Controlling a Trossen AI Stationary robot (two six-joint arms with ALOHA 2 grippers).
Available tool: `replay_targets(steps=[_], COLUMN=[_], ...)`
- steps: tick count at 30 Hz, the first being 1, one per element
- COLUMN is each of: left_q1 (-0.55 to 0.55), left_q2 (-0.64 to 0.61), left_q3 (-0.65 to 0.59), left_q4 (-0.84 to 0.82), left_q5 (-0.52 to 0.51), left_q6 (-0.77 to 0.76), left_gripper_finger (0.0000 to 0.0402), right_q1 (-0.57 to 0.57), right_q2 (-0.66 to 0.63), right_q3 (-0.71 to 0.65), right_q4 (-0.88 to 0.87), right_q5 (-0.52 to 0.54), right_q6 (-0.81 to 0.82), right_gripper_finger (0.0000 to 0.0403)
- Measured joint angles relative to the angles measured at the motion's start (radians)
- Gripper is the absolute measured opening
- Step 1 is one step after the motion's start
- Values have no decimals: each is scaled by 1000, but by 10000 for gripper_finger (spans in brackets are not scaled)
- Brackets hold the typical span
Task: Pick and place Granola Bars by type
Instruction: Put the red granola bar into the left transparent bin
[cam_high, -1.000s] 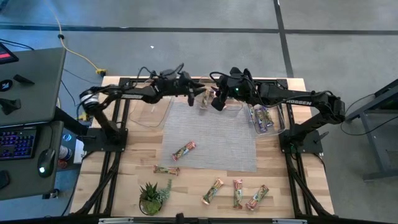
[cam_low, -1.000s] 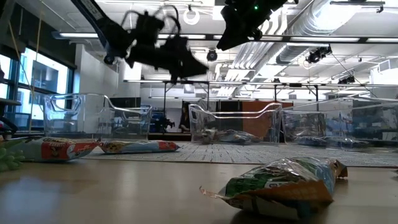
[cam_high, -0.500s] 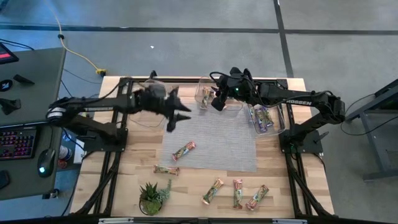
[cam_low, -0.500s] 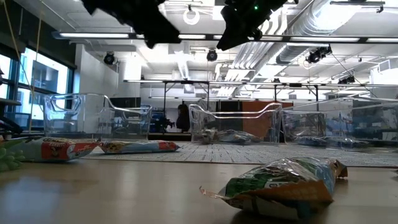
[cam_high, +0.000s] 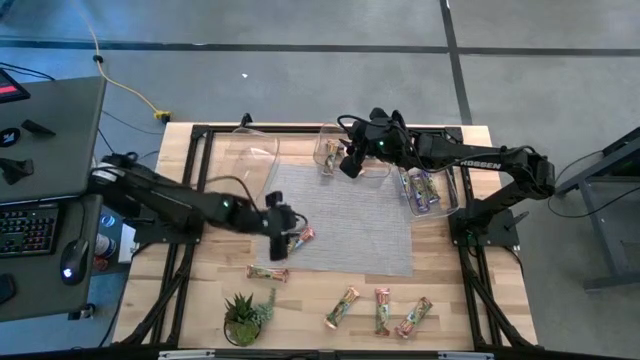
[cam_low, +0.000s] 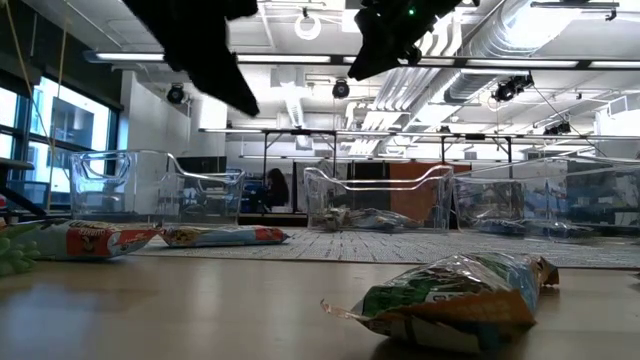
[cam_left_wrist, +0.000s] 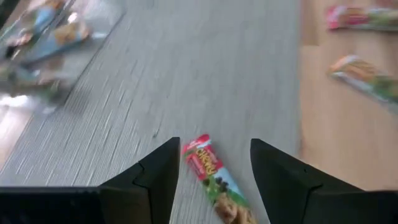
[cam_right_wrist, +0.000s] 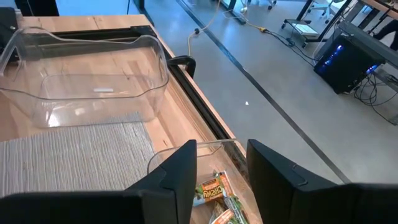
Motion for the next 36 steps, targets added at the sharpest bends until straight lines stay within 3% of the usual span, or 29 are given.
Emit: replay_targets(steps=[2, 7, 16, 28, 36], left_q1=[-32, -36, -35, -35, -36], left_q2=[53, 170, 332, 350, 381], left_q3=[0, 1, -1, 0, 0], left_q4=[13, 20, 17, 5, 20], left_q5=[-58, -29, -48, -52, 18], left_q6=[-93, -301, -336, -459, -484], left_gripper_finger=[189, 189, 189, 188, 188], right_q1=[0, 0, 0, 0, 0], right_q2=[0, 0, 0, 0, 0], right_q3=[0, 0, 0, 0, 0], right_q4=[1, 3, 8, 8, 8], right_q5=[0, 0, 0, 0, 0], right_q6=[0, 0, 0, 0, 0], right_gripper_finger=[124, 124, 124, 124, 124])
